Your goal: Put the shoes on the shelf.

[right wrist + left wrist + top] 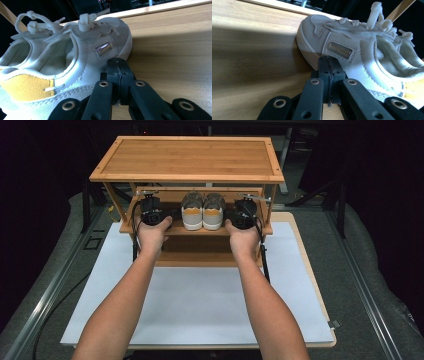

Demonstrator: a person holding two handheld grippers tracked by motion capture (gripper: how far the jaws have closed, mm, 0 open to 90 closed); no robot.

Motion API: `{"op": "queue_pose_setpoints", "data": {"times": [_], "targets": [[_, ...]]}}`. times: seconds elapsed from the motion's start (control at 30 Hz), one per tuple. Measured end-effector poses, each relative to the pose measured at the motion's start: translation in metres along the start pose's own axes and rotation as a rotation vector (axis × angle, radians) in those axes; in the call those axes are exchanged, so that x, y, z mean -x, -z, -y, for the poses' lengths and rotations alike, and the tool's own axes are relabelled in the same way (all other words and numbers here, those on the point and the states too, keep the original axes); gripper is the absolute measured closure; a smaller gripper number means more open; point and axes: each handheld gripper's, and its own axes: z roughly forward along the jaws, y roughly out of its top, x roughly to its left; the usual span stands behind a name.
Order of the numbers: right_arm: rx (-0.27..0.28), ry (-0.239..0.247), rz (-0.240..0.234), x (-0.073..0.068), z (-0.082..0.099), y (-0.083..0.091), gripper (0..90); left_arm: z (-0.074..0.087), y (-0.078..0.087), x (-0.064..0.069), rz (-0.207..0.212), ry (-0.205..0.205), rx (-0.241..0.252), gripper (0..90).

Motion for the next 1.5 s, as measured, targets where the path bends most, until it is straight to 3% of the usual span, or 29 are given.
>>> {"op": "queue_pose_setpoints", "data": {"times": [0.13, 0.17, 0.23, 0.33, 0.4, 0.43, 0.6, 0.67, 0.77, 0.93, 1.0, 1.03, 1.17, 1.2, 1.27, 1.37, 1.43, 1.47, 1.5], "targets": [[-0.018, 0.014, 0.003, 0.001, -0.003, -0.002, 90.0, -0.002, -0.003, -0.001, -0.004, 0.003, 0.003, 89.8], [0.002, 0.009, 0.01, 0.001, -0.003, -0.004, 90.0, -0.003, -0.004, -0.002, -0.009, 0.002, 0.006, 89.8], [-0.009, 0.009, 0.021, 0.001, -0.004, -0.006, 90.0, -0.004, -0.006, -0.003, -0.008, -0.001, 0.003, 89.7], [-0.016, -0.002, 0.0, 0.003, -0.006, -0.008, 90.0, -0.006, -0.008, -0.005, -0.012, -0.005, 0.004, 89.7], [-0.014, -0.006, 0.016, 0.003, -0.006, -0.009, 90.0, -0.007, -0.008, -0.004, -0.012, 0.003, 0.004, 89.8], [0.001, -0.021, -0.005, 0.004, -0.005, -0.011, 90.0, -0.007, -0.01, -0.005, -0.024, -0.007, 0.004, 89.8], [-0.001, -0.021, 0.007, 0.003, -0.006, -0.013, 90.0, -0.009, -0.011, -0.009, -0.016, 0.004, -0.003, 89.7], [-0.024, -0.019, 0.004, 0.004, -0.007, -0.013, 90.0, -0.011, -0.012, -0.007, -0.027, -0.006, -0.014, 89.7], [-0.013, -0.023, -0.005, 0.003, -0.007, -0.015, 90.0, -0.012, -0.013, -0.005, -0.047, -0.012, -0.013, 89.7], [-0.02, -0.006, 0.035, 0.0, -0.008, -0.015, 90.0, -0.013, -0.013, -0.004, -0.053, -0.011, -0.02, 89.6], [-0.01, -0.004, 0.027, 0.0, -0.008, -0.015, 90.0, -0.013, -0.013, -0.004, -0.065, -0.012, -0.017, 89.4], [-0.025, 0.002, 0.031, 0.0, -0.008, -0.014, 90.0, -0.012, -0.012, -0.004, -0.059, -0.004, -0.017, 89.2], [0.006, 0.045, 0.044, -0.004, -0.007, -0.008, 90.0, -0.012, -0.009, -0.005, -0.05, 0.013, -0.013, 88.0], [0.009, 0.049, 0.057, -0.006, -0.007, -0.007, 90.0, -0.011, -0.008, -0.005, -0.044, 0.013, -0.007, 87.9], [0.015, 0.05, 0.026, -0.008, -0.008, -0.002, 90.0, -0.011, -0.004, -0.004, -0.031, 0.006, 0.001, 87.9], [0.037, 0.06, 0.033, -0.009, -0.007, 0.0, 90.0, -0.009, 0.001, -0.003, -0.019, -0.006, 0.001, 87.5], [0.041, 0.05, 0.032, -0.009, -0.006, 0.003, 90.0, -0.007, 0.005, -0.001, 0.008, 0.011, -0.004, 86.9], [0.018, 0.054, 0.017, -0.008, -0.006, 0.006, 90.0, -0.006, 0.007, 0.0, 0.013, 0.016, -0.002, 86.9], [0.027, 0.051, 0.035, -0.009, -0.005, 0.007, 90.0, -0.006, 0.008, 0.001, 0.015, 0.011, -0.003, 86.8]]}}
